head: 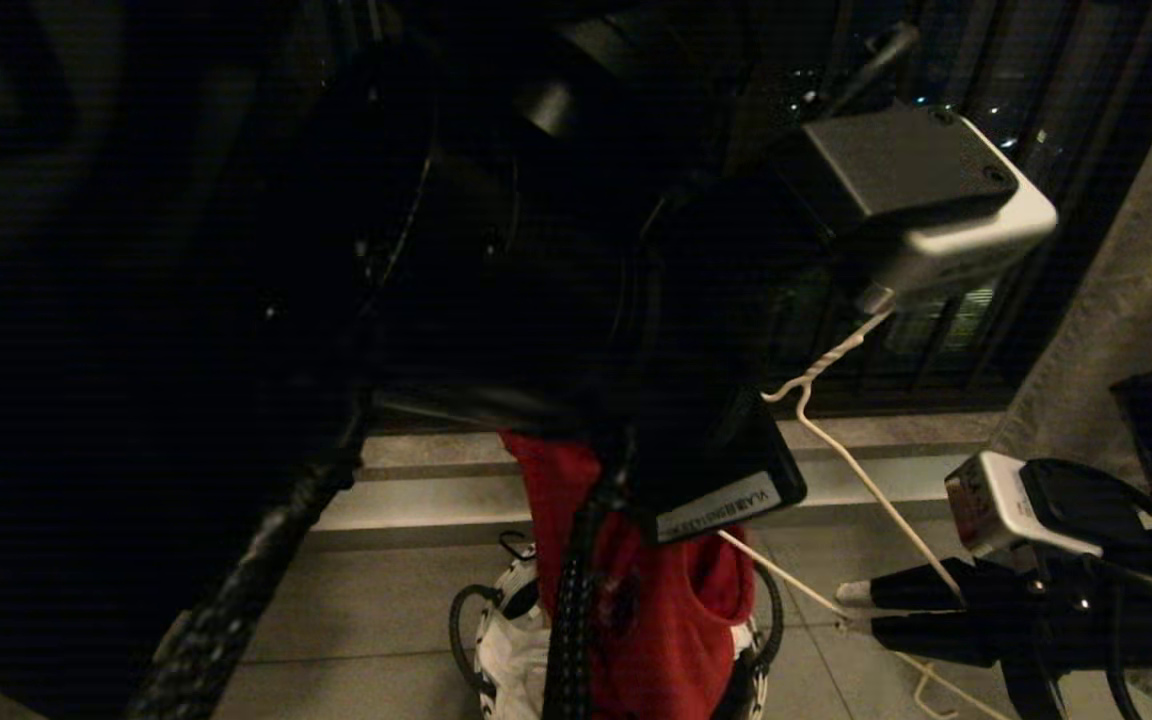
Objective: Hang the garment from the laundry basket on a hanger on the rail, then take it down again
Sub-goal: Hang the clothes on the clothes rack
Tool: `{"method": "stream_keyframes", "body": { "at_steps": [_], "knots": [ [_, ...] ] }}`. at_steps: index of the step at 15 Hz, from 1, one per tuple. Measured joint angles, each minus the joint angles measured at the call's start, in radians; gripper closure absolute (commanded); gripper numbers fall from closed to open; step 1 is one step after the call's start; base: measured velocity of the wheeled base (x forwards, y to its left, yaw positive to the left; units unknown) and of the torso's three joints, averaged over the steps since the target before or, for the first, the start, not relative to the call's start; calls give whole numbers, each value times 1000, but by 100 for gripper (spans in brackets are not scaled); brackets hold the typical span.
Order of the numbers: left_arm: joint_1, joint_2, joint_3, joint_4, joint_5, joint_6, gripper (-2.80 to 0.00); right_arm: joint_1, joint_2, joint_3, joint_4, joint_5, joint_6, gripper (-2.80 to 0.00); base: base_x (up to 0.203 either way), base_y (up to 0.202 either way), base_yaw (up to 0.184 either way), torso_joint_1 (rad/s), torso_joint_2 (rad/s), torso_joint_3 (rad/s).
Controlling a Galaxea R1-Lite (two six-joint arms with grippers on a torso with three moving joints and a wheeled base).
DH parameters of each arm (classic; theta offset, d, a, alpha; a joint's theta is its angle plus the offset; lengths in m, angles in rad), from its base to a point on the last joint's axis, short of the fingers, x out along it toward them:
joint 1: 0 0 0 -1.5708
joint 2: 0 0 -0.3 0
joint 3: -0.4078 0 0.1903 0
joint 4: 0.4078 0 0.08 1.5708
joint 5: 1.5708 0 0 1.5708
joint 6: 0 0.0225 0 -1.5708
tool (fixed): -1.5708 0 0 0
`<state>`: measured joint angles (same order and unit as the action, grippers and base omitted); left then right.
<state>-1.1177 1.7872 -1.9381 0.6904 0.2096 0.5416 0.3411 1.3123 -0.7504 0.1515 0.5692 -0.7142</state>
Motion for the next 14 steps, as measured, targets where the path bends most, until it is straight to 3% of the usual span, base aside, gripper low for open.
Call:
{"method": "stream_keyframes", "body": {
  "at_steps": [8,10,14],
  "knots": [
    [-18,3,-2,-20,13,-2,0,47,-27,12,1,7,7,0,0,0,0,0,0,0],
    [-19,16,-4,-76,15,6,0,50,-30,14,0,7,6,0,0,0,0,0,0,0],
    [10,46,-6,-209,16,78,0,58,-46,22,-2,7,5,0,0,0,0,0,0,0]
  ]
}}
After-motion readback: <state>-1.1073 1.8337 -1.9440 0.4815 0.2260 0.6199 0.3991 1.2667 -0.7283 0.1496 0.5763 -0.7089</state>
